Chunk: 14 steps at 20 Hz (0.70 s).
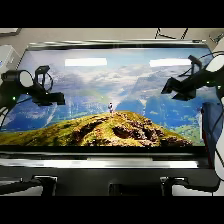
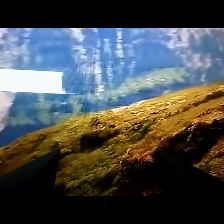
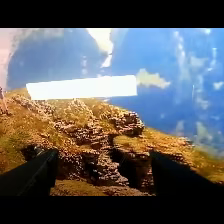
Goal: Fold the clothes and pants, and hang the long-sleeved shirts on hangers.
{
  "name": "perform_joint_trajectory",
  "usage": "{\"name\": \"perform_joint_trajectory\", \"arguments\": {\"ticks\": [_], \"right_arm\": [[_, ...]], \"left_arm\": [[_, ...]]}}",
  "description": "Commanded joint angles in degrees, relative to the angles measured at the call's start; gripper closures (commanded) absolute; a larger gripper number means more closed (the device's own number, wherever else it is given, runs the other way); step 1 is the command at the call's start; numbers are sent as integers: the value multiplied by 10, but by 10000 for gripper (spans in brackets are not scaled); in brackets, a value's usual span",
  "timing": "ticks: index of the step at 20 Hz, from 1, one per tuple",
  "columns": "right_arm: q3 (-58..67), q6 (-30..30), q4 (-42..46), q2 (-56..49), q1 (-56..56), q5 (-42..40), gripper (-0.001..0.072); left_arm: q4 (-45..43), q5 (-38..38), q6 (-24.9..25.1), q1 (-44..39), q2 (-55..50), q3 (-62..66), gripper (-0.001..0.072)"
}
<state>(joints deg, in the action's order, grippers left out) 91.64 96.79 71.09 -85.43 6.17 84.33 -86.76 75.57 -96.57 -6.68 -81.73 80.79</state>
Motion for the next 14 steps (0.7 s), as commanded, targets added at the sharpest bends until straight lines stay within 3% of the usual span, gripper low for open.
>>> {"name": "perform_joint_trajectory", "arguments": {"ticks": [1, 14], "right_arm": [[-15, 18, 3, -4, -20, 15, 79], [-15, 18, 3, -4, -20, 11, 78]], "left_arm": [[-2, -38, -10, -1, 19, -46, -9], [-2, -39, -10, -1, 19, -46, -8]]}}
